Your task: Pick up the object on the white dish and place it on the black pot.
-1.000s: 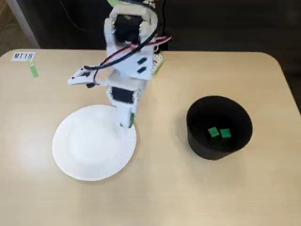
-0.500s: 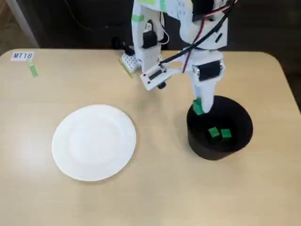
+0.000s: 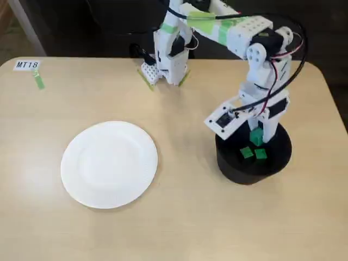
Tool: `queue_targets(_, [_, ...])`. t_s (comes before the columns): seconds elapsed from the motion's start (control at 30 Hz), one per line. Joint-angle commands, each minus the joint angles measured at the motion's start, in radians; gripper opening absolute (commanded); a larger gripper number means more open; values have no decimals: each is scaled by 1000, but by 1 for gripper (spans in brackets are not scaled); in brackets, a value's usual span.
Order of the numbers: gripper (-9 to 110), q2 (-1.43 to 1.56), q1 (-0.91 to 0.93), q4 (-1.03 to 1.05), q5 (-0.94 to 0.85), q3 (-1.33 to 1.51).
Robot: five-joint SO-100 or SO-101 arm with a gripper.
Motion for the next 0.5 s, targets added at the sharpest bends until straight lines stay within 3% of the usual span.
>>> queue_targets(0.0, [0, -3, 23, -15, -18, -31])
queue_targets(0.2, [1, -43, 37, -26, -21, -38])
queue_targets(0.37, [29, -14, 26, -18, -69, -32])
queue_targets(0.47, [36, 12, 25, -12, -74, -32])
